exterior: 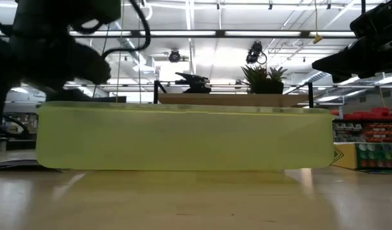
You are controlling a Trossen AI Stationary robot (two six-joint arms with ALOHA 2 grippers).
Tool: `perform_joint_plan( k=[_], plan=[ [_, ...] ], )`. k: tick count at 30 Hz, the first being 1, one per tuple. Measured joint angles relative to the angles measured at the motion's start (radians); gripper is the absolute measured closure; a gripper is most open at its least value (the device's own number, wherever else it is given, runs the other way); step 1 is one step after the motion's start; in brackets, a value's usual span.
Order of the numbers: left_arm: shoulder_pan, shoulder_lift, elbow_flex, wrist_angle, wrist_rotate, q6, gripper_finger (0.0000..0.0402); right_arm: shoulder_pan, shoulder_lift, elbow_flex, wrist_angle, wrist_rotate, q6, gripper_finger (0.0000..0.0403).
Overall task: Pack school essentials
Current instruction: Put the blue sticky note into the yellow supply box
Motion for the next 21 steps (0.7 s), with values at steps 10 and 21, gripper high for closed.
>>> perform_joint_plan(
  k=[10,21],
  plan=[
    [-0.076,0.003,0.002,0.152,-0.135,-0.029,0.0031,0.0,0.0,0.0,-0.002,0.0,0.0,0.0361],
    [-0.099,0.044,0.002,0.16,-0.242,-0.166,0.0031,0.0,0.0,0.0,-0.002,0.0,0.0,0.0361]
  ],
)
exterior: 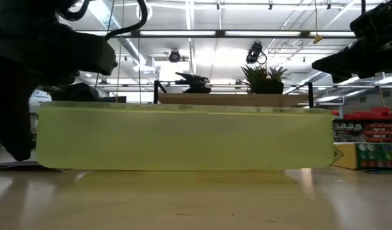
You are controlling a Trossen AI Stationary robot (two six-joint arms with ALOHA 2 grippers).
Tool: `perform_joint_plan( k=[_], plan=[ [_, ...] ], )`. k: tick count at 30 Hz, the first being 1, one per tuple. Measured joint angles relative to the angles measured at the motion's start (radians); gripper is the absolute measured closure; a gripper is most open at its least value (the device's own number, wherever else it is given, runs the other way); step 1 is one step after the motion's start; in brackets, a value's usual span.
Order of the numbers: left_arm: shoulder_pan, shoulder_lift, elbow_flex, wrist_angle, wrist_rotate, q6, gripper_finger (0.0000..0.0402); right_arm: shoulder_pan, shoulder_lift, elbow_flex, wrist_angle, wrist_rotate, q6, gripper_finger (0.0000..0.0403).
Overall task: Pack school essentials
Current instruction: Put the blue sticky note into the yellow supply box
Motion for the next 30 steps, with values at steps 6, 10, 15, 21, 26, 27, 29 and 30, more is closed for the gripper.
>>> perform_joint_plan(
  k=[6,10,15,21,26,27,29,30],
  plan=[
    [-0.004,0.013,0.0,-0.001,-0.016,-0.049,0.0031,0.0,0.0,0.0,0.0,0.0,0.0,0.0361],
    [-0.004,0.032,0.002,0.032,0.03,-0.054,0.0031,0.0,0.0,0.0,0.001,0.0,0.0,0.0361],
    [-0.018,0.036,0.001,0.036,0.029,-0.052,0.0031,0.0,0.003,0.0,0.0,0.0,0.0,0.0361],
    [-0.021,0.043,0.003,0.029,0.031,-0.067,0.0042,0.0,0.003,0.0,0.0,0.0,0.0,0.0361],
    [-0.021,0.043,0.003,0.028,0.032,-0.071,0.0063,0.0,0.003,0.0,0.001,0.0,0.0,0.0361],
    [-0.021,0.043,0.003,0.027,0.032,-0.071,0.0068,0.0,0.003,0.0,0.001,0.0,0.0,0.0361],
    [-0.019,0.043,0.002,0.026,0.032,-0.071,0.0077,0.0,0.003,0.0,0.001,0.0,0.0,0.0361],
    [-0.018,0.043,0.002,0.026,0.034,-0.071,0.0081,0.0,0.003,0.0,0.001,0.0,0.0,0.0361]
  ],
)
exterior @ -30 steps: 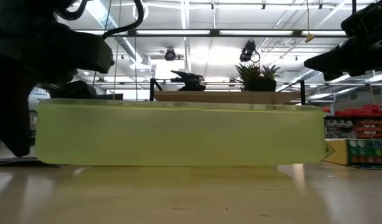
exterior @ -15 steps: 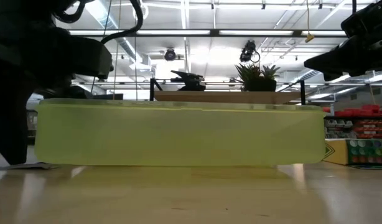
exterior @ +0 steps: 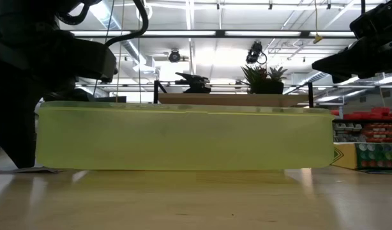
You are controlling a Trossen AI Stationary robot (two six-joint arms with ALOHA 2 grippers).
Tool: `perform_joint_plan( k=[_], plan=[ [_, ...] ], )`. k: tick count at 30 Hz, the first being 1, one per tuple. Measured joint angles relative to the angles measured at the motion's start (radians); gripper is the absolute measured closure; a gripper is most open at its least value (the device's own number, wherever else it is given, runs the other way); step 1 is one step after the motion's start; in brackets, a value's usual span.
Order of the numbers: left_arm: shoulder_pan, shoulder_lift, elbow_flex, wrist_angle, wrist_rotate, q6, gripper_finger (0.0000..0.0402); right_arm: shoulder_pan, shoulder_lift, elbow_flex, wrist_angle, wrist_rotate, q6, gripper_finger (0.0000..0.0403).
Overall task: Pack school essentials
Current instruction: Put the blue sticky note into the yellow supply box
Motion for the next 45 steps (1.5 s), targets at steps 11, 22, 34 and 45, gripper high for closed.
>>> perform_joint_plan(
  k=[11,22,34,45],
  plan=[
    [0.012,-0.002,0.0,-0.018,0.007,0.0,0.0122,0.0,0.0,0.0,0.0,0.0,0.0,0.0361],
    [0.043,-0.004,-0.001,-0.024,0.02,0.0,0.0178,0.0,0.0,0.0,0.001,0.0,0.0,0.0361],
    [0.044,-0.004,-0.001,-0.026,0.036,-0.287,0.024,0.0,0.0,0.0,0.001,0.0,0.0,0.0361],
    [0.042,-0.004,-0.002,-0.035,0.073,-0.325,0.0345,0.0,0.0,0.0,0.001,0.0,0.0,0.0361]
  ],
)
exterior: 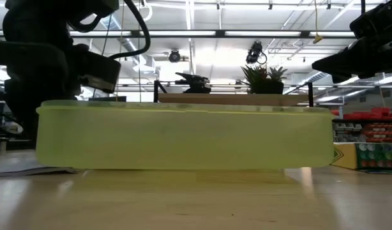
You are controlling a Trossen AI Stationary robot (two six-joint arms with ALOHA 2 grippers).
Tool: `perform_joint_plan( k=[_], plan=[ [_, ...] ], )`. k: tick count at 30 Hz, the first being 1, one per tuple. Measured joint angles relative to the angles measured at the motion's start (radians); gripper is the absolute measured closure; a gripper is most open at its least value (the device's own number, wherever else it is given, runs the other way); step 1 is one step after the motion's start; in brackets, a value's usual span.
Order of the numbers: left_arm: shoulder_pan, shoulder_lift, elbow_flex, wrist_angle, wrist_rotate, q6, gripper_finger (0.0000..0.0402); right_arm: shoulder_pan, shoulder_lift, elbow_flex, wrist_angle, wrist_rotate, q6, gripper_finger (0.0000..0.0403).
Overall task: Pack school essentials
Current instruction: Put the blue sticky note into the yellow supply box
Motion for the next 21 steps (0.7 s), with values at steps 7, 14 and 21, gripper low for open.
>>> perform_joint_plan(
  k=[7,14,21],
  plan=[
    [-0.002,0.0,0.0,0.005,0.024,-0.001,0.0397,0.0,0.0,0.0,0.0,0.0,0.0,0.0361],
    [-0.002,-0.007,0.001,-0.019,0.019,-0.016,0.0398,0.0,0.0,0.0,0.0,0.0,0.0,0.0361],
    [-0.002,-0.064,-0.004,-0.058,0.04,-0.015,0.04,0.0,0.0,0.0,0.0,0.0,0.0,0.0361]
  ],
)
